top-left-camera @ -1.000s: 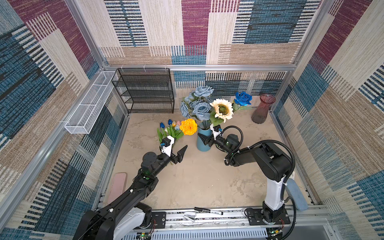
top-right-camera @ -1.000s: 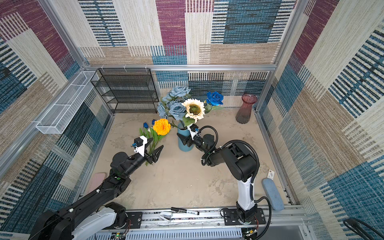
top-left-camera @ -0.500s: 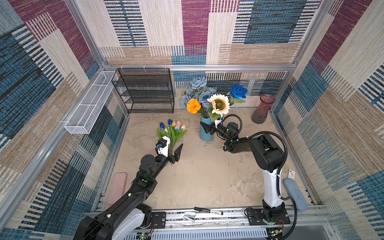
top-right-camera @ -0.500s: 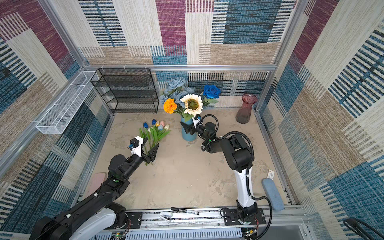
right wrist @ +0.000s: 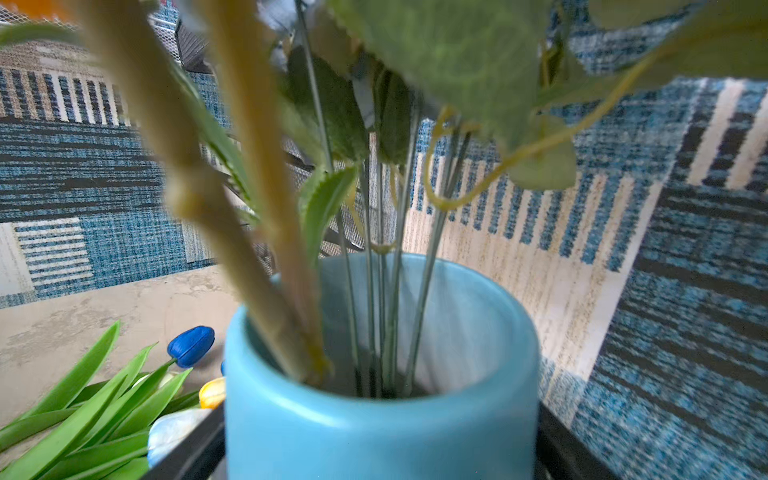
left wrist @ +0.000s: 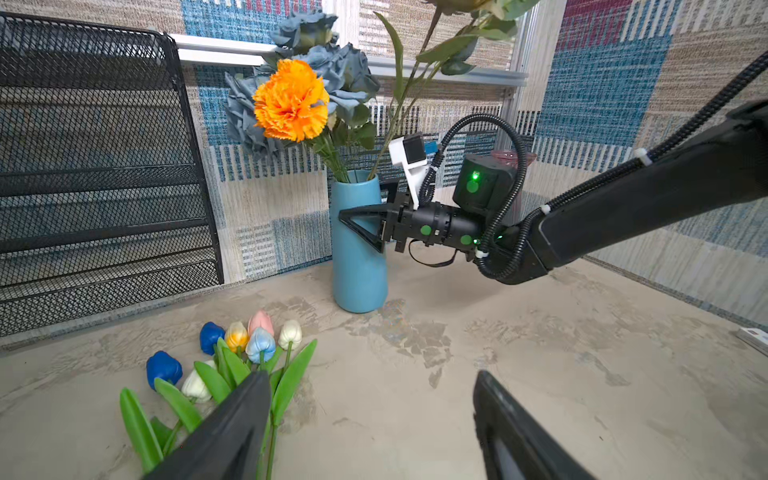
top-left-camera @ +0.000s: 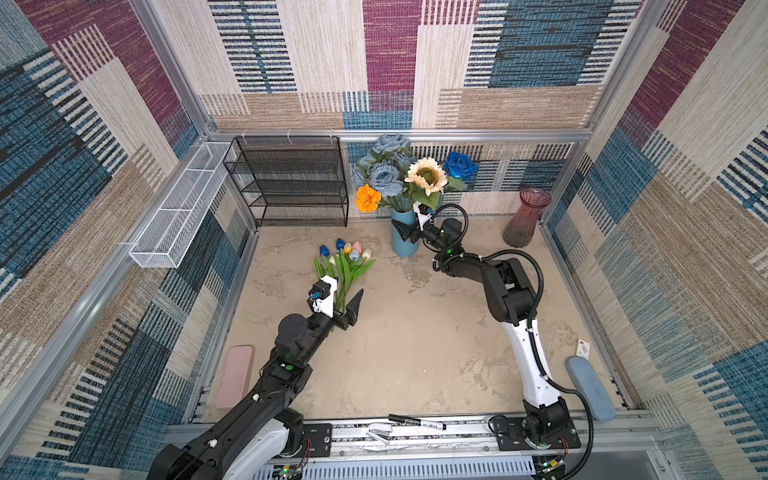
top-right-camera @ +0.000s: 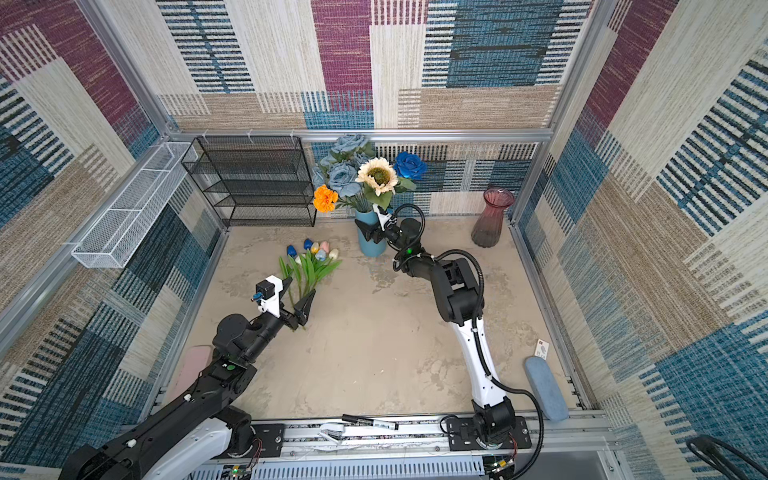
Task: Arrange the flowers into the vase
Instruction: 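Slide the light blue vase farther from the robot with the right gripper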
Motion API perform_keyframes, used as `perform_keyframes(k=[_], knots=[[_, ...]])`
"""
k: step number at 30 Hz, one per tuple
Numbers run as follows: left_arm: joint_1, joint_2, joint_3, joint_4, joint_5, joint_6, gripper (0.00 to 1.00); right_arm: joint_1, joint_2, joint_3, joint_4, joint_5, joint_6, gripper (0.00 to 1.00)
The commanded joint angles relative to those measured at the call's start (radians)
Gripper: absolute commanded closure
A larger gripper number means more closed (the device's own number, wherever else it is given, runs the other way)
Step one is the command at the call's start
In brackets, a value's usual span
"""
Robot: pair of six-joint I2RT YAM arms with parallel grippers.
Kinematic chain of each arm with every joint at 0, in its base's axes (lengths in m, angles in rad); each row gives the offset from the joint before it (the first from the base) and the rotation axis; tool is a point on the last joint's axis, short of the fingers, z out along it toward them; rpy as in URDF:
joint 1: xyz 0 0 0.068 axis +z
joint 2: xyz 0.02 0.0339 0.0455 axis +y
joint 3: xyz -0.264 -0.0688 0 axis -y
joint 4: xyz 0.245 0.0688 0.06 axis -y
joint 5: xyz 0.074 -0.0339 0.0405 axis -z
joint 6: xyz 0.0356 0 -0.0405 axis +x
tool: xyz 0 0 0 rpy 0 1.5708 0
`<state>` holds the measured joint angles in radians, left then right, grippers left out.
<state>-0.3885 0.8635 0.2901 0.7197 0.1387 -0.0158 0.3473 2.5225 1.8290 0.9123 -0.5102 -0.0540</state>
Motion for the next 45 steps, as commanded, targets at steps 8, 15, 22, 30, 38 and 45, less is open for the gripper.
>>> perform_keyframes(k=[8,15,22,30,38,45], knots=[[0.000,-0.014,-0.025,0.031,0.039,-0.007,0.20,-0.005,0.205,0.372,-0.040,-0.024,0.045,0.49],[0.000,-0.039,-0.049,0.027,0.014,-0.004,0.20,-0.005,0.297,0.546,-0.133,-0.040,0.055,0.48],[0.001,-0.052,-0.060,0.022,-0.005,0.007,0.20,-0.005,0.288,0.505,-0.130,-0.040,0.039,0.40],[0.000,-0.033,-0.044,0.019,-0.011,0.011,0.20,-0.005,0.283,0.487,-0.105,-0.034,0.033,0.22],[0.001,-0.042,-0.031,-0.009,-0.025,0.031,0.19,-0.005,0.284,0.487,-0.100,-0.025,0.019,0.08],[0.000,-0.049,-0.028,-0.018,-0.033,0.033,0.18,-0.005,0.286,0.486,-0.103,-0.019,0.013,0.00]])
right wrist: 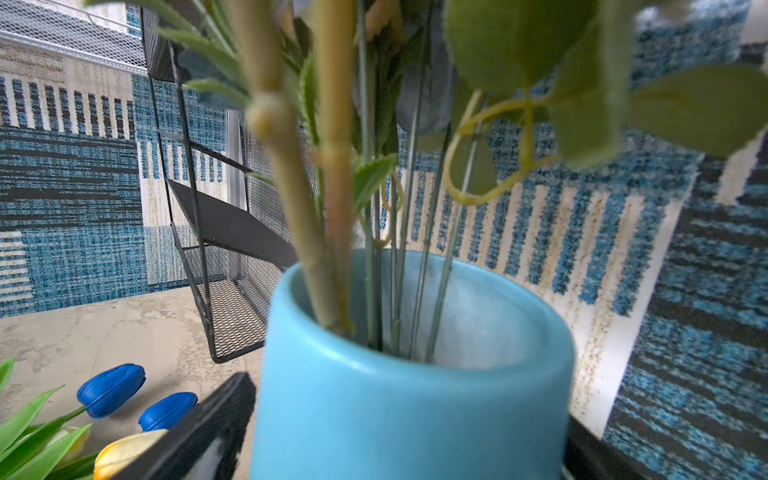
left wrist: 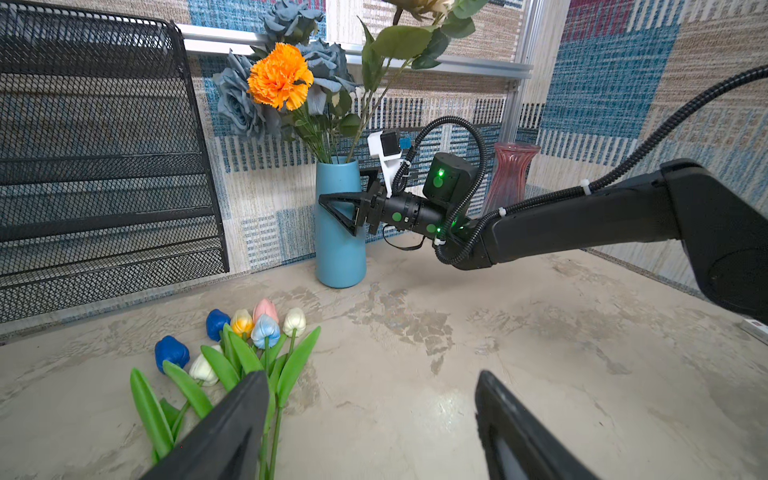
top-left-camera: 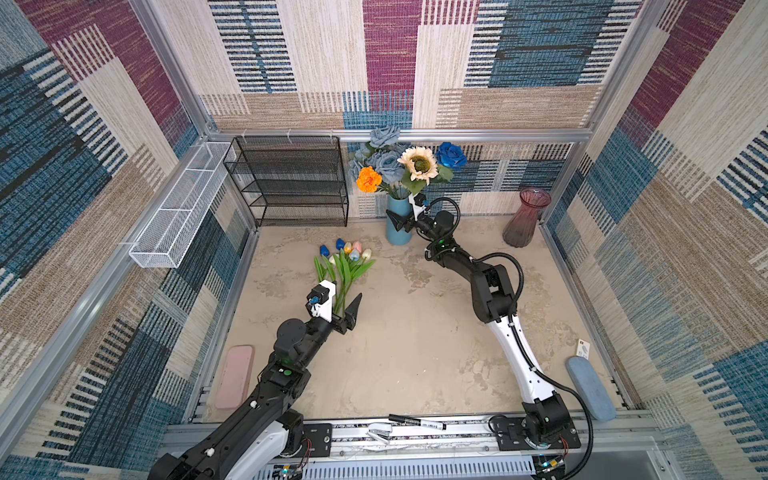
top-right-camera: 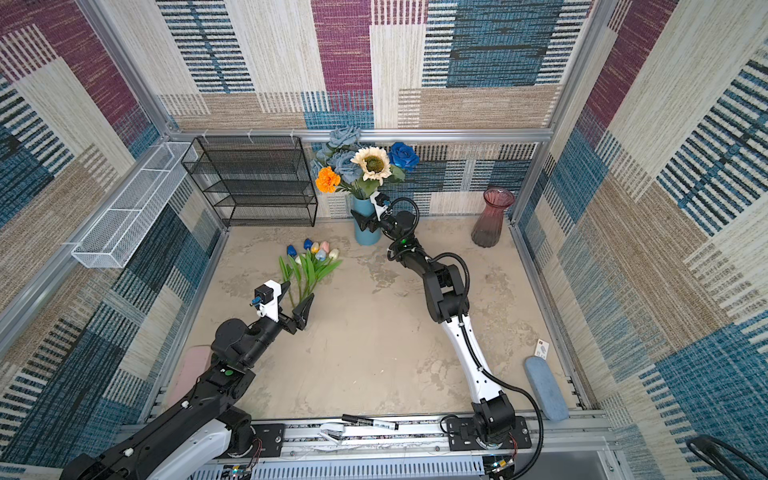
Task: Arrange the flowers into the vase
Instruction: 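Slide the light blue vase farther from the robot with the right gripper, then open the right gripper and draw it back from the light blue vase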
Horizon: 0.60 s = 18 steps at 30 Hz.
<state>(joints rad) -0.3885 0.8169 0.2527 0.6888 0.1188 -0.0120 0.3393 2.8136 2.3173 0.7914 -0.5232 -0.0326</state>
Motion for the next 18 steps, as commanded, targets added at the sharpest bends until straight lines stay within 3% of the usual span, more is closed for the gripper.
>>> perform_keyframes(k=[1,18], knots=[[0.000,-0.002,0.011,0.011,-0.012,0.029,0.18,0.003,-0.006,-0.004,0.016,-0.006,-0.009,0.00],[0.000,0.008,0.017,-0.008,-0.039,0.035,0.14,0.003,-0.145,-0.263,0.113,-0.024,-0.012,0.00]])
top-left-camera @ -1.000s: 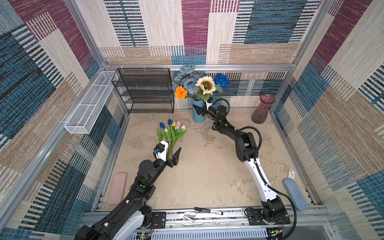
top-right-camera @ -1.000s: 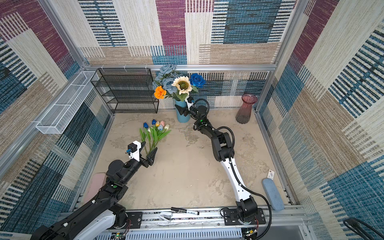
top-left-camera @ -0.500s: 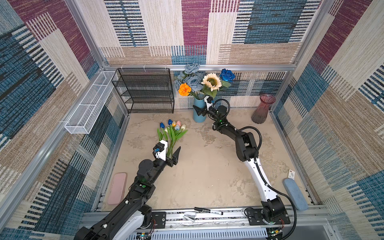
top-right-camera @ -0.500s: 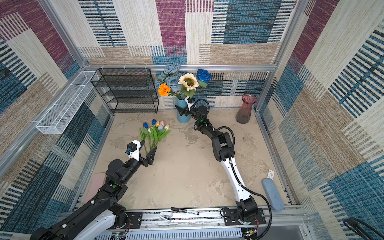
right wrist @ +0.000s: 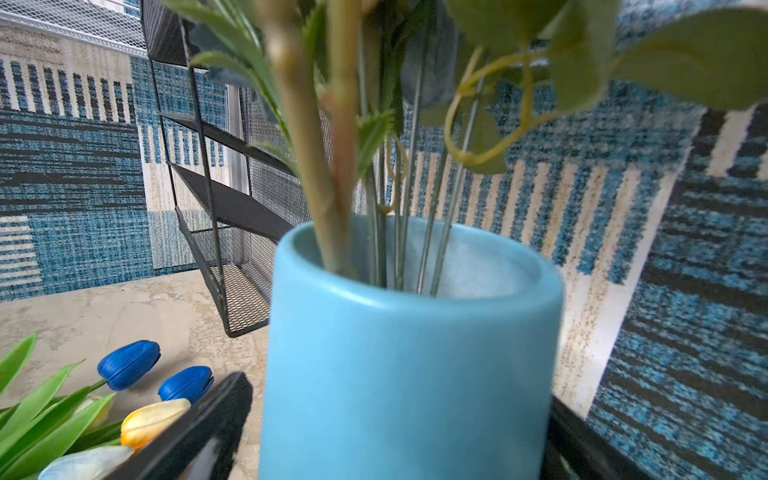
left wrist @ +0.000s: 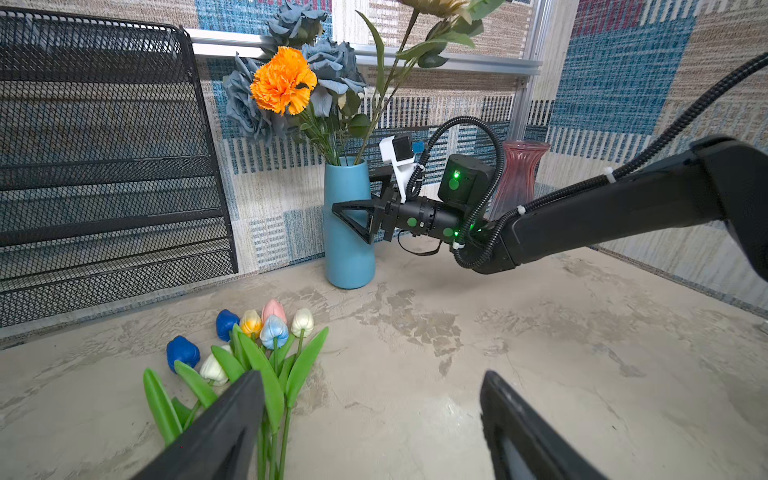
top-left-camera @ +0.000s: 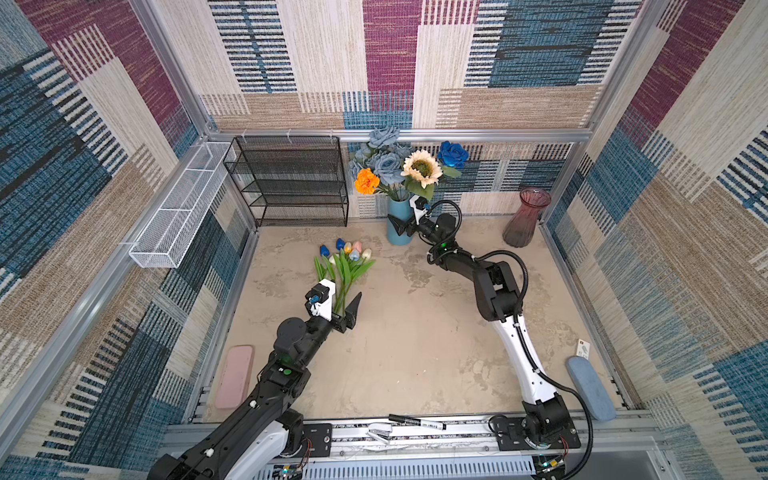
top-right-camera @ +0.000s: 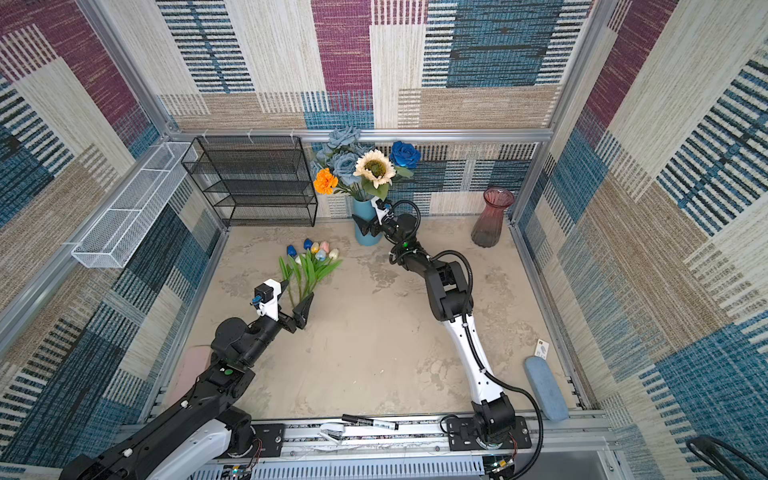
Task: Arrange the flowers into the vase
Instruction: 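Open the right gripper and draw it back from the light blue vase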
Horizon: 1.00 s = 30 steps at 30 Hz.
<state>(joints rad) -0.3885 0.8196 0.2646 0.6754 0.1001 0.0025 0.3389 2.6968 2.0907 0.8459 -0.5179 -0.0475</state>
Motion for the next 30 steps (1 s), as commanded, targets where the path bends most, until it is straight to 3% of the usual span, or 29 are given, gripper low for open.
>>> perform_keyframes(k=[1,11,18,30], knots=[[0.000,0.007,0.007,0.004,-0.022,0.020,0.14,0.003,-0.038,-0.055,0.068,-0.027,0.006,0.00],[0.001,0.019,0.028,-0.009,-0.043,0.027,0.11,-0.015,-0.141,-0.250,0.175,-0.016,0.047,0.00],[0.000,0.023,0.033,-0.002,-0.028,0.024,0.11,-0.024,-0.149,-0.277,0.162,-0.026,0.031,0.00],[0.000,0.034,0.042,0.007,-0.017,0.016,0.10,-0.051,-0.249,-0.458,0.244,0.012,0.054,0.00]])
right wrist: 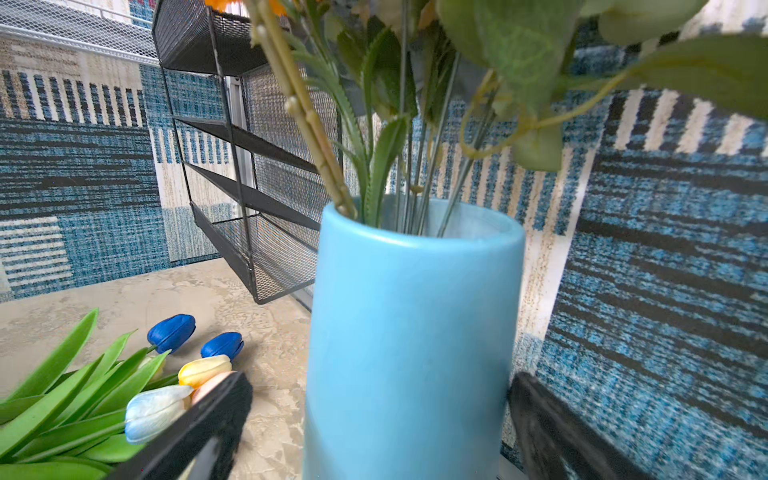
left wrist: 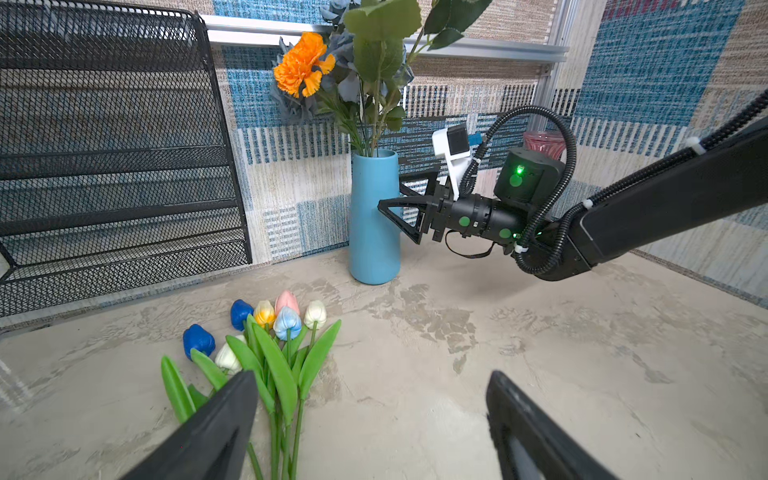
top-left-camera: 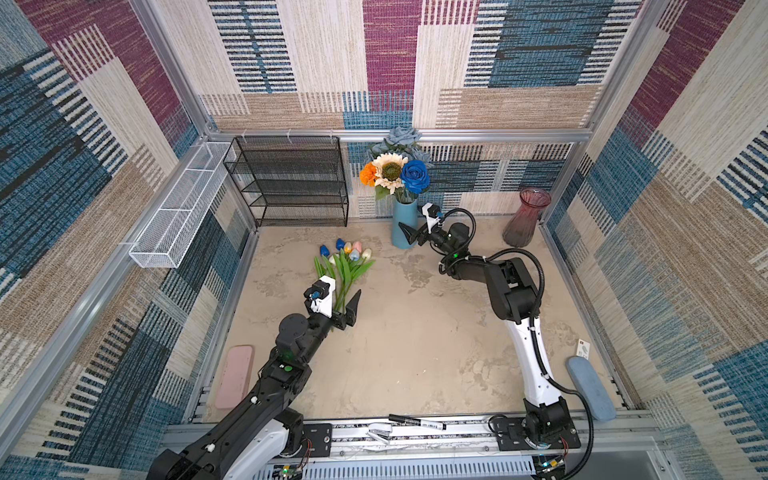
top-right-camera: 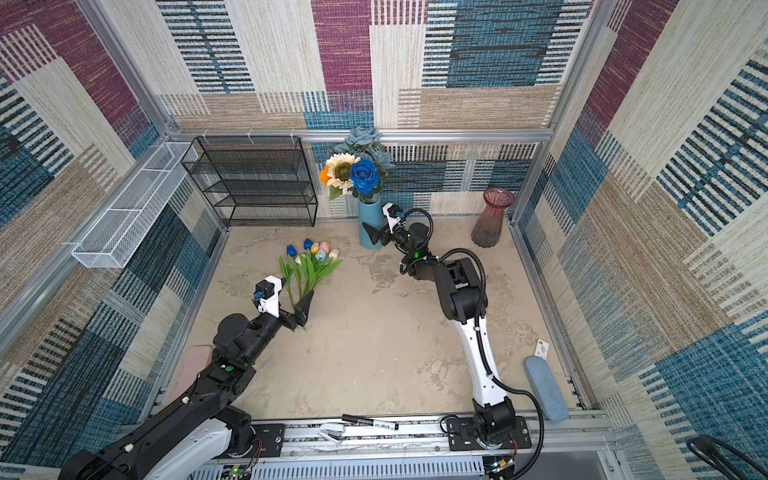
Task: Arrange the flowers into the vase
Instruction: 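Open the right gripper and draw it back from the light blue vase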
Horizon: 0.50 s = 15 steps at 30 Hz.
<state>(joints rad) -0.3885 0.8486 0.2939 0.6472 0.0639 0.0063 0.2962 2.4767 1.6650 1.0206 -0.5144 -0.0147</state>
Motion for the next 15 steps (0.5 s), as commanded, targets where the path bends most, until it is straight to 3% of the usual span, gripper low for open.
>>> perform_keyframes(k=[1,9,12,15], knots=[[0.001,0.011,0.016,0.035,0.026,0.013,0.10,-0.013,-0.042,-0.054,0.081,0.006,0.027,0.00],[0.000,0.047,0.028,0.062,0.054,0.024,0.05,-0.037,-0.116,-0.165,0.077,-0.018,0.007,0.00],[0.000,0.036,0.039,0.051,0.086,0.022,0.01,-0.050,-0.198,-0.296,0.168,0.005,0.039,0.00],[-0.001,0.008,0.048,0.024,0.140,0.020,0.01,-0.066,-0.340,-0.422,0.133,0.041,0.044,0.00]])
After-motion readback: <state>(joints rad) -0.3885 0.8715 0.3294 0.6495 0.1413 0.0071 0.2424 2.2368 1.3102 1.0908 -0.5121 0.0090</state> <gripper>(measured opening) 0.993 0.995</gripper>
